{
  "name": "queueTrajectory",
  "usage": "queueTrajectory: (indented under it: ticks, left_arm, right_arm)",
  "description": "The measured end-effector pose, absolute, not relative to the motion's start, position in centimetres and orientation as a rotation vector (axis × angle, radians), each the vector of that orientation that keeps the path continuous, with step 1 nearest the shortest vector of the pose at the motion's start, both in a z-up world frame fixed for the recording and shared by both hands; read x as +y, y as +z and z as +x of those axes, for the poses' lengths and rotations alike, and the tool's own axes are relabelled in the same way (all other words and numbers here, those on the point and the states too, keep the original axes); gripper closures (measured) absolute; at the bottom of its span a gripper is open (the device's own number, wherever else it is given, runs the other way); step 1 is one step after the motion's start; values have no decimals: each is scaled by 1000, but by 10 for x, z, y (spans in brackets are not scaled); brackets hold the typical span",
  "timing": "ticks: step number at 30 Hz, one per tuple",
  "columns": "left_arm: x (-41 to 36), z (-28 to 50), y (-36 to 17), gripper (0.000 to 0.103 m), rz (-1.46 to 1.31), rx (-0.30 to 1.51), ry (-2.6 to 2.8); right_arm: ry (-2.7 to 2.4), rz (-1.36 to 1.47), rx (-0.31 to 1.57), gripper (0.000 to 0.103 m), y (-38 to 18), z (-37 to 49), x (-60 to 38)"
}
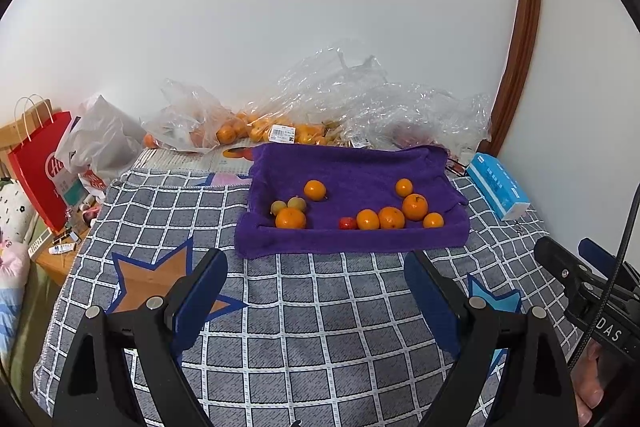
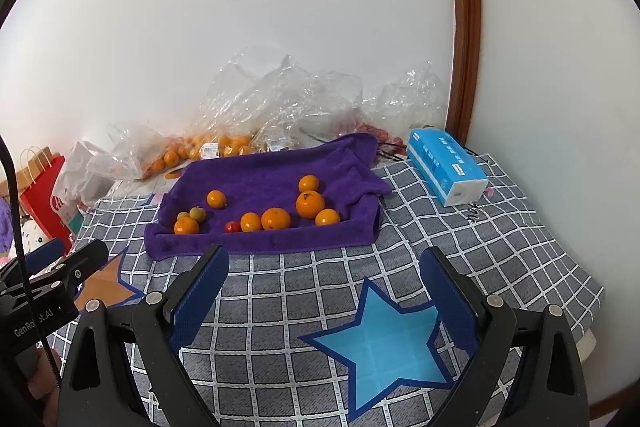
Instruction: Organize fruits
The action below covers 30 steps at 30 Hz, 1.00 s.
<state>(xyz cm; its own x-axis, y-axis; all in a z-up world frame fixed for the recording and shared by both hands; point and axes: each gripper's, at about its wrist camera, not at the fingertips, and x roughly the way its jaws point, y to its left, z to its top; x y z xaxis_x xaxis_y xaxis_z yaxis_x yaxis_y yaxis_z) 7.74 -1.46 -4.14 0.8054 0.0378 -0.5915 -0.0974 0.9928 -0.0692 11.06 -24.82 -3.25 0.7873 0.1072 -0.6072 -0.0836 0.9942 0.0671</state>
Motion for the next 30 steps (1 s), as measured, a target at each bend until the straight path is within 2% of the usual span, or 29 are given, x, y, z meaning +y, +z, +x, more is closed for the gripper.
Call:
queueTrajectory:
  ticks: [30]
  left_arm:
    - [-10, 77, -41, 13, -113, 630, 69]
  right_arm:
    - [106, 46, 664, 7, -34, 112, -249]
